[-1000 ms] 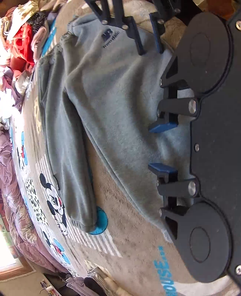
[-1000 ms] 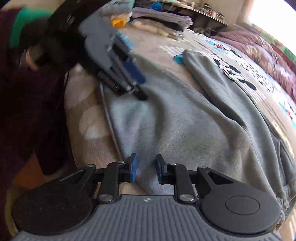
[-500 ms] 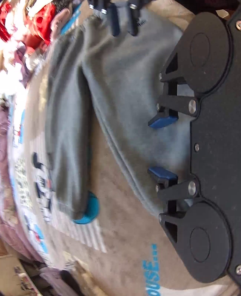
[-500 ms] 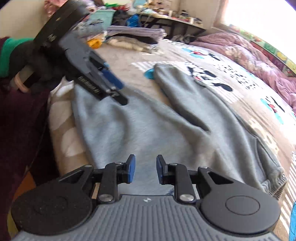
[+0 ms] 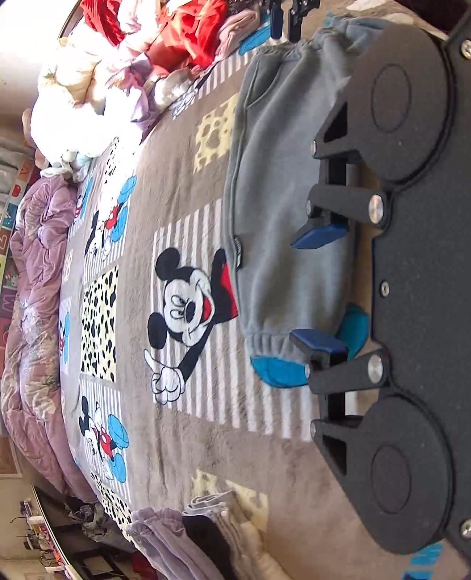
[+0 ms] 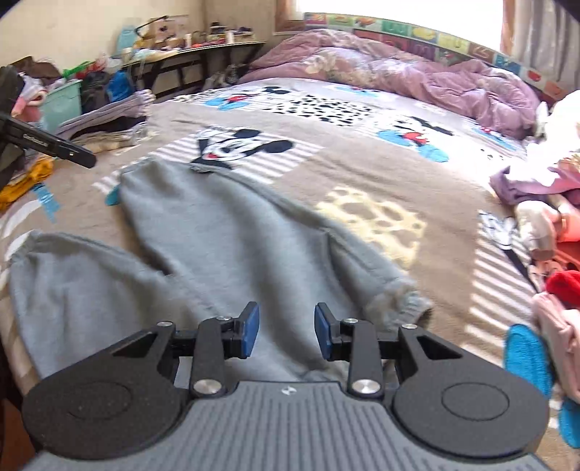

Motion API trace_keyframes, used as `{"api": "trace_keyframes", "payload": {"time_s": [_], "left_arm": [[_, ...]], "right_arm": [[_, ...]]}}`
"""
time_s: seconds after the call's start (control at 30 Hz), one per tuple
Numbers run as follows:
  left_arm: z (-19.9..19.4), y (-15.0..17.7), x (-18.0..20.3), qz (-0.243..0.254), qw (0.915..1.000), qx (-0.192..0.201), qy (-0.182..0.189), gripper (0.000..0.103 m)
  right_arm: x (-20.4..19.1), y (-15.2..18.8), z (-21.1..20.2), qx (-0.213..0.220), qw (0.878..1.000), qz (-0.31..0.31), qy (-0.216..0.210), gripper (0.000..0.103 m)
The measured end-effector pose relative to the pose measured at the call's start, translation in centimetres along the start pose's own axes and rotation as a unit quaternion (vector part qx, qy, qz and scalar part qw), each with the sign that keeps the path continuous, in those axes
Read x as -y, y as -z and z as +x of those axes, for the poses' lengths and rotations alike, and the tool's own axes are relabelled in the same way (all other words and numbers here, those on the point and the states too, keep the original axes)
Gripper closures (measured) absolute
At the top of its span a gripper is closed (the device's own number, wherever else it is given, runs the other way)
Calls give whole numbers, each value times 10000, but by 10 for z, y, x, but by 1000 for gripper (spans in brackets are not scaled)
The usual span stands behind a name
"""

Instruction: Fold clothes

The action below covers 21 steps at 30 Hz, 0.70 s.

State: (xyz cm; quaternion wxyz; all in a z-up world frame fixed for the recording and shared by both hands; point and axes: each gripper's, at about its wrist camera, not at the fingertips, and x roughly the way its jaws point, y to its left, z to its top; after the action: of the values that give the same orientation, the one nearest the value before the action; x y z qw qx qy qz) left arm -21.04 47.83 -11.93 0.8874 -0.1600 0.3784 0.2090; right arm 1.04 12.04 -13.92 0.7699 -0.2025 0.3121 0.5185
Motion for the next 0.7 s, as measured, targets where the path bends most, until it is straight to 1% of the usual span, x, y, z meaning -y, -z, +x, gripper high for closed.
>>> {"api": "trace_keyframes", "payload": {"time_s": [0.07, 0.1, 0.13, 0.23, 0.37, 0.43, 0.47, 0.53, 0.57, 0.6, 0.7], "left_arm": [[20, -10, -6, -41, 9999, -134, -59, 55], [31, -14, -8, -4, 9997, -214, -97, 55], [42, -17, -9, 32, 9995, -293, -136, 55], [63, -21, -12, 89, 9988, -445, -197, 55], [80, -24, -18, 105, 9984, -529, -194, 55], [85, -25, -21, 89, 9981, -587, -149, 56], [87, -25, -22, 89, 9980, -606, -140, 57], [90, -26, -24, 136, 9979, -608, -194, 68], [91, -27, -23, 218, 9975, -610, -272, 76], [93, -26, -22, 307, 9971, -622, -314, 80], [95, -23, -16, 699, 9948, -583, -458, 85]], "right_arm": [[18, -3, 10, -15, 9996, 17, 294, 55], [24, -3, 15, -32, 9991, -4, 418, 49], [28, -4, 20, -49, 9990, -21, 453, 43], [36, -7, 35, -101, 9987, -129, 485, 43], [30, -9, 51, -207, 9964, -637, 520, 44], [27, -7, 58, -294, 9938, -903, 573, 46], [27, -6, 63, -344, 9925, -999, 619, 49], [26, -4, 72, -445, 9894, -1190, 710, 70], [29, -2, 76, -460, 9893, -1186, 717, 71], [32, 0, 79, -469, 9896, -1161, 715, 74], [43, 4, 86, -397, 9924, -955, 673, 77]]}}
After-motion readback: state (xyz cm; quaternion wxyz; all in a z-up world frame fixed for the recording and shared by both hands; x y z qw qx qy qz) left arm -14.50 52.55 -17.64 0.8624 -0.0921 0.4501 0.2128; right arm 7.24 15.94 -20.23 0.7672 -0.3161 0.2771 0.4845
